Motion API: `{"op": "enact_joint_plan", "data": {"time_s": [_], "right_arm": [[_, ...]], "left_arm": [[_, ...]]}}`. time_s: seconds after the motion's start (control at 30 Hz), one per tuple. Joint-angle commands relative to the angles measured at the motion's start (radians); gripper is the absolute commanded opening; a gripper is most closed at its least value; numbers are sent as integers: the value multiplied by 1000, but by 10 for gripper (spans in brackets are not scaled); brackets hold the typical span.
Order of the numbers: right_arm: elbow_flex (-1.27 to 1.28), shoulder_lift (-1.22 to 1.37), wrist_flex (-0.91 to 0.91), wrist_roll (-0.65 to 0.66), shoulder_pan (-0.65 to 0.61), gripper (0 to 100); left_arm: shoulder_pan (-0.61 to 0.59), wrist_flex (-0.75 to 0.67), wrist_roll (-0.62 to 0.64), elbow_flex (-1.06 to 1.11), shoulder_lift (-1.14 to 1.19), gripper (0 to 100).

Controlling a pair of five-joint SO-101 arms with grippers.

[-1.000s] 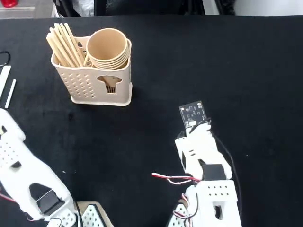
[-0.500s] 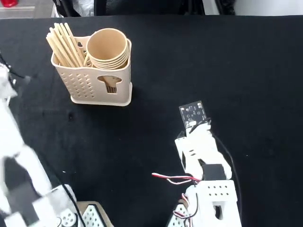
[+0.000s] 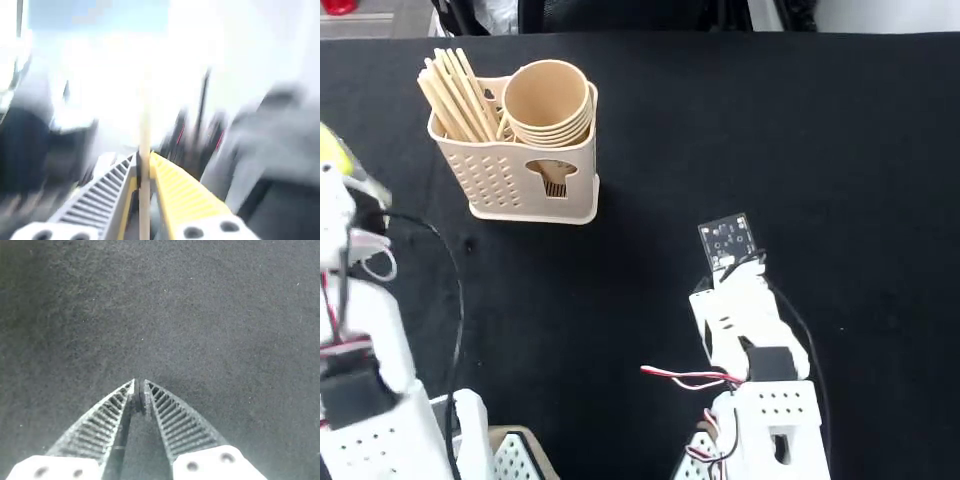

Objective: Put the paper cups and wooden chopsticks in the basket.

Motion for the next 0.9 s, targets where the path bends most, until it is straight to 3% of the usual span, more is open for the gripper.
{"op": "enact_joint_plan", "data": {"time_s": [0.0, 0.17, 0.5, 0.87], "right_arm": [[-39, -13, -17, 0, 5, 11], [-39, -13, -17, 0, 5, 11], [-44, -13, -14, 0, 6, 11], [-44, -13, -9, 2, 6, 11]], "left_arm": [[94, -333, 11, 47, 3, 29], [219, -348, 9, 67, 109, 29], [231, -443, 17, 179, 304, 29], [223, -439, 78, 166, 473, 30]]}}
